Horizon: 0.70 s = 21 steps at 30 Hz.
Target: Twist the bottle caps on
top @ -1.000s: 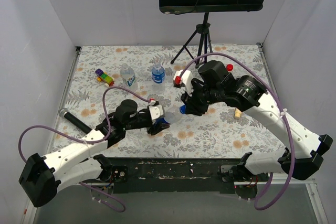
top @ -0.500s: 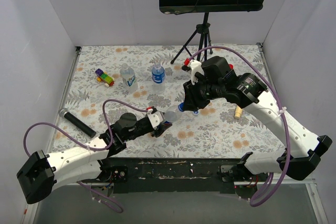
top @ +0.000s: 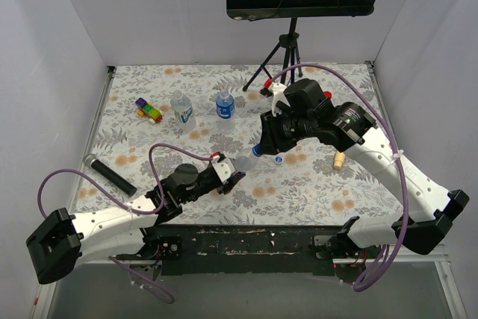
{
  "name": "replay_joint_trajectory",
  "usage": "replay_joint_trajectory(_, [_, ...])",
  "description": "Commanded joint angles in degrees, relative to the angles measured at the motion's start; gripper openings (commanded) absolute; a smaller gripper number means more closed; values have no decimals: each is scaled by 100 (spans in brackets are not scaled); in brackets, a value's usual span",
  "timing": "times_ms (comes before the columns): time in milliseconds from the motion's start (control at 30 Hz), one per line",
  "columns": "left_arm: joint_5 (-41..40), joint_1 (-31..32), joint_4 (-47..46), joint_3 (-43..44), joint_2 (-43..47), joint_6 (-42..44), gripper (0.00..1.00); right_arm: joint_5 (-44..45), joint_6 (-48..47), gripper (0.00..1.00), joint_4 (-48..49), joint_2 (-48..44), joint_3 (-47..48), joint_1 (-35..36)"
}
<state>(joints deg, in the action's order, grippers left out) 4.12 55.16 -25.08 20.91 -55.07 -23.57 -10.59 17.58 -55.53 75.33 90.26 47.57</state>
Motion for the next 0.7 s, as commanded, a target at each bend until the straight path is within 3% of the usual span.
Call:
replay_joint_trajectory(0, [-244, 136, -1218, 89, 111, -95, 47, -136, 298, 1, -11, 122, 106, 59])
replay_joint_trajectory(300, [-333, 153, -1157, 115, -12, -183, 47, -92, 316, 4, -2, 166, 299, 59])
replay_joint_trajectory(533, [-333, 153, -999, 212, -127, -306, 46, -145, 149, 48, 7, 131, 668, 59])
replay_joint_trajectory(667, [-570, 153, -911, 256, -171, -446, 45, -22, 44, 61, 16, 26, 923, 59])
